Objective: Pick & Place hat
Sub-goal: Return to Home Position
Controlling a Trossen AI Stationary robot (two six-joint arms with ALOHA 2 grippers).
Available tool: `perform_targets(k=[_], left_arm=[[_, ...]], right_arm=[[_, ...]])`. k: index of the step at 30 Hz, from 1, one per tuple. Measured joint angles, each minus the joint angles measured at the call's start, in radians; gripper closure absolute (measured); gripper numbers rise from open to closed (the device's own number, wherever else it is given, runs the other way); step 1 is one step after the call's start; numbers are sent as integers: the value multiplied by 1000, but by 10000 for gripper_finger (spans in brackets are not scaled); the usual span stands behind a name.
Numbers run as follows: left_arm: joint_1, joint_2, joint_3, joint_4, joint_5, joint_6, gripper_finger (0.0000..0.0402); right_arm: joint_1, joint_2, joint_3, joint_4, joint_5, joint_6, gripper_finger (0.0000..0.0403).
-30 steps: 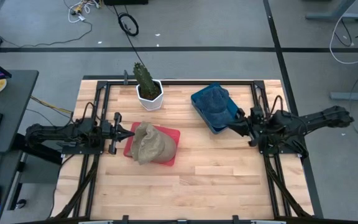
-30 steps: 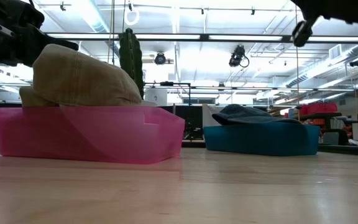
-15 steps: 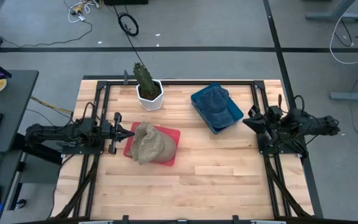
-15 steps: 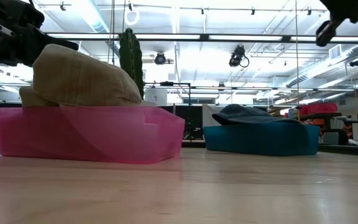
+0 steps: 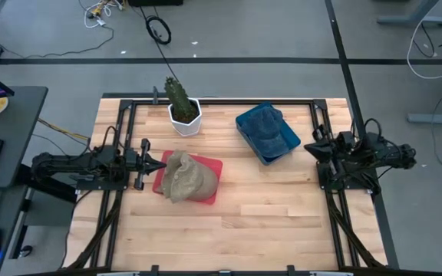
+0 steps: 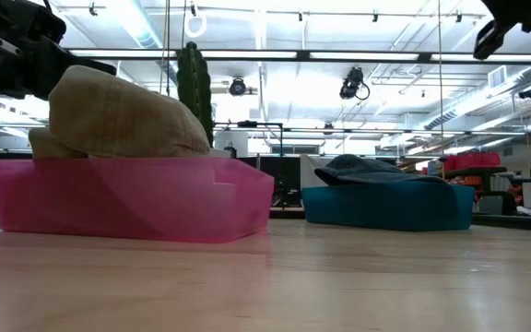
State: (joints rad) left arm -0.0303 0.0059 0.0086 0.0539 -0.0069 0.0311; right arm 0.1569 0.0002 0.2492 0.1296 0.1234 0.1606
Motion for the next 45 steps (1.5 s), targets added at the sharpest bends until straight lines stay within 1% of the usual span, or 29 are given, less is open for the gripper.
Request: perform_targets(k=[4,8,13,16,20,27,30,34,37,39,42,45], left_arm=[[0,0,0,-1,0,0,399],[0,0,0,-1,0,0,399],[0,0,0,-1,0,0,399],[0,0,0,-1,0,0,399],[0,0,0,-1,0,0,399],[0,0,0,-1,0,0,399],[0,0,0,-1,0,0,399],[0,0,0,-1,0,0,399],[0,0,0,-1,0,0,399],[0,0,0,-1,0,0,399],[0,0,0,-1,0,0,399],[0,0,0,-1,0,0,399]], right_arm=[[-18,-1,-1,64,-2,-24,401],[-54,0,-6,71,-2,-38,401],[-97,0,-70,169,-33,-12,401],[-114,0,-82,161,-44,5,401],[-124,0,-82,155,-86,-1,401],[-149,0,-82,316,-104,-47,401],[-151,0,-82,322,-157,-35,401],[-151,0,-83,298,-167,-26,401],[-151,0,-109,309,-169,-14,401],[-151,0,-151,334,-169,12,401],[-151,-1,-237,464,-169,54,401],[-153,-1,-229,486,-163,37,401]])
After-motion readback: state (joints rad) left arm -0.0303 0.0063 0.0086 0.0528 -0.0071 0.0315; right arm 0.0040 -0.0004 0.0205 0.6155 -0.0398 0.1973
